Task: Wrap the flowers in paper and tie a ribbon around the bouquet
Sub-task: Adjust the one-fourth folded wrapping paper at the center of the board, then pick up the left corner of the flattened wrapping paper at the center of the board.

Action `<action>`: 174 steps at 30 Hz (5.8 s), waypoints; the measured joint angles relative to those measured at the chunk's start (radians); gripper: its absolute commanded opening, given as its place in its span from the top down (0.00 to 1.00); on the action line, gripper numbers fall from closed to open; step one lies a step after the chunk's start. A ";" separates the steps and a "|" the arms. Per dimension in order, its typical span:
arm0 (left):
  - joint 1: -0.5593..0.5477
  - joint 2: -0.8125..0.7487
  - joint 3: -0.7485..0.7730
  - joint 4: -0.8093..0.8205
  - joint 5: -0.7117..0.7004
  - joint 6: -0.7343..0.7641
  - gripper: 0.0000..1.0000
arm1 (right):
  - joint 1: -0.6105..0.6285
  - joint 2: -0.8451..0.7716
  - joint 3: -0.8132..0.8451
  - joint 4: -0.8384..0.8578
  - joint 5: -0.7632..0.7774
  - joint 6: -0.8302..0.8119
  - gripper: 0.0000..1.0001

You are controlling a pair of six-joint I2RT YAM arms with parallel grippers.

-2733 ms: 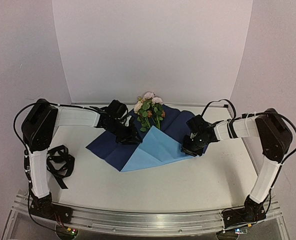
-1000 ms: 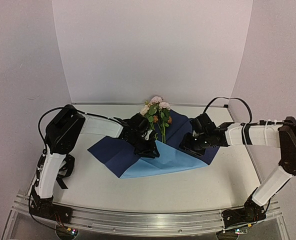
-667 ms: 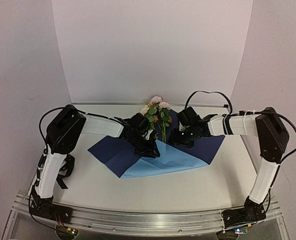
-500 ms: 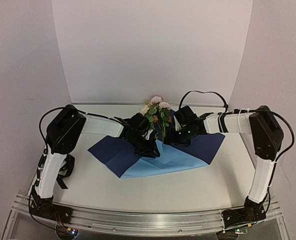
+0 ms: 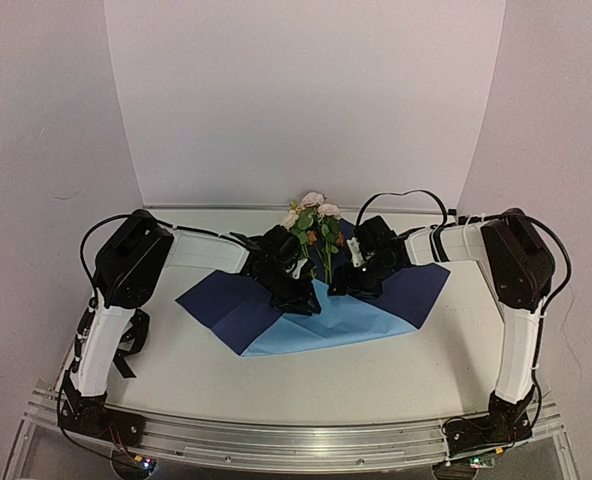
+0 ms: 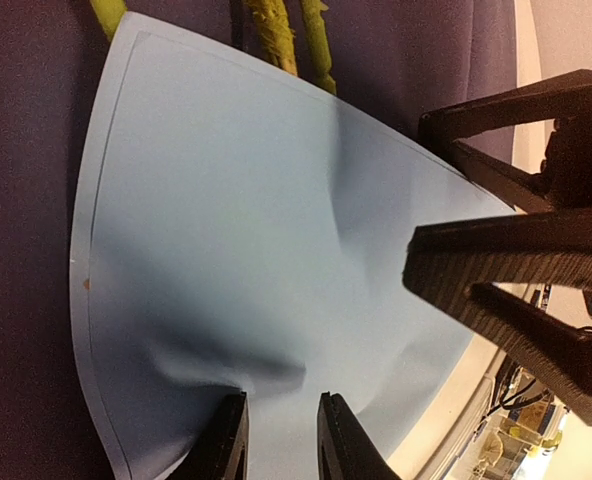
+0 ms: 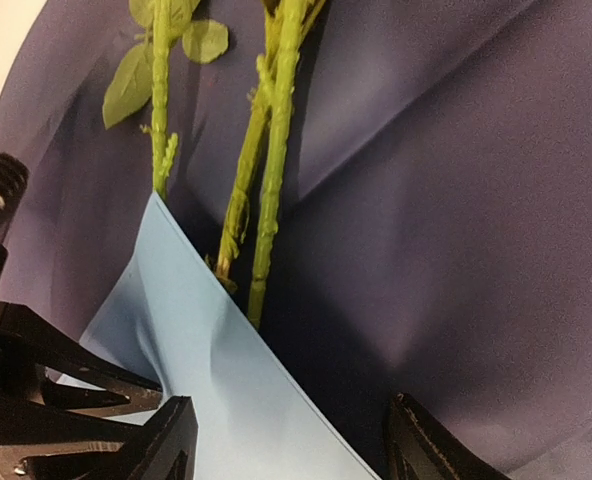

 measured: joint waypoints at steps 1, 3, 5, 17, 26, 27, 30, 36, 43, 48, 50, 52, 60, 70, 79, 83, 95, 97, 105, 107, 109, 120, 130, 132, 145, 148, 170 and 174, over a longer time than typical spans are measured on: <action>0.000 0.000 0.001 -0.001 0.000 0.000 0.74 | 0.000 0.005 0.000 0.000 -0.006 -0.003 0.35; 0.000 0.002 0.004 -0.007 0.001 0.000 0.74 | 0.001 0.011 0.000 -0.003 -0.014 -0.006 0.38; 0.000 0.002 0.004 -0.008 0.001 0.000 0.74 | 0.001 0.013 0.000 -0.007 -0.020 -0.008 0.46; 0.000 0.002 0.015 -0.017 0.001 0.014 0.74 | -0.001 0.013 -0.023 -0.006 0.004 0.016 0.93; 0.004 0.002 0.016 -0.017 0.001 0.014 0.74 | 0.001 -0.016 -0.072 0.005 0.078 0.047 1.00; 0.005 0.002 0.016 -0.017 0.001 0.014 0.74 | 0.001 -0.023 -0.078 0.005 0.089 0.053 1.00; 0.008 0.002 0.016 -0.017 0.001 0.014 0.74 | 0.000 -0.042 -0.094 0.009 0.121 0.067 1.00; 0.012 0.002 0.016 -0.017 0.001 0.014 0.74 | 0.000 -0.048 -0.100 0.010 0.140 0.087 0.97; 0.015 0.011 0.016 -0.016 0.007 0.013 0.75 | 0.000 -0.049 -0.101 0.013 0.163 0.110 0.70; 0.020 0.016 0.016 -0.013 0.029 0.014 0.75 | 0.000 -0.089 -0.106 0.004 0.206 0.124 0.55; 0.021 0.017 0.016 -0.012 0.032 0.014 0.75 | 0.002 -0.127 -0.108 -0.010 0.236 0.127 0.49; 0.020 0.017 0.016 -0.012 0.033 0.014 0.76 | 0.010 -0.172 -0.106 -0.027 0.281 0.128 0.46; 0.021 0.017 0.016 -0.010 0.036 0.014 0.76 | 0.093 -0.225 -0.042 -0.091 0.387 0.128 0.45; 0.021 0.017 0.014 -0.007 0.038 0.014 0.76 | 0.194 -0.097 0.027 -0.127 0.389 0.128 0.48; 0.022 0.017 0.011 -0.004 0.039 0.013 0.76 | 0.199 -0.004 0.067 -0.153 0.401 0.132 0.50; 0.023 0.017 0.008 0.003 0.044 0.013 0.76 | 0.199 0.020 0.071 -0.169 0.412 0.141 0.50; 0.025 0.009 -0.009 0.023 0.046 0.007 0.71 | 0.204 0.054 0.072 -0.180 0.430 0.195 0.50; 0.025 -0.009 -0.035 0.040 0.036 -0.001 0.68 | 0.204 0.055 0.072 -0.180 0.431 0.205 0.50; 0.070 -0.198 -0.253 0.063 -0.040 -0.081 0.58 | 0.206 0.057 0.072 -0.180 0.435 0.229 0.51; 0.099 -0.283 -0.339 0.089 -0.068 -0.114 0.55 | 0.206 0.057 0.072 -0.180 0.436 0.234 0.51; 0.129 -0.387 -0.440 0.105 -0.102 -0.150 0.51 | 0.206 0.057 0.072 -0.180 0.436 0.236 0.51; 0.298 -0.847 -0.887 0.117 -0.355 -0.319 0.39 | 0.206 0.058 0.072 -0.180 0.437 0.240 0.51; 0.414 -0.817 -0.949 0.141 -0.432 -0.319 0.39 | 0.206 0.059 0.072 -0.180 0.437 0.240 0.51; 0.420 -0.795 -0.949 0.156 -0.443 -0.320 0.39 | 0.206 0.059 0.072 -0.180 0.437 0.240 0.51; 0.430 -0.648 -0.924 0.349 -0.453 -0.337 0.56 | 0.206 0.060 0.072 -0.180 0.438 0.239 0.51; 0.431 -0.629 -0.925 0.393 -0.454 -0.350 0.64 | 0.206 0.060 0.073 -0.180 0.438 0.239 0.51; 0.416 -0.618 -0.829 0.459 -0.326 -0.295 1.00 | 0.207 0.063 0.073 -0.179 0.444 0.241 0.51; 0.384 -0.609 -0.725 0.443 -0.289 -0.285 1.00 | 0.207 0.064 0.073 -0.174 0.447 0.241 0.51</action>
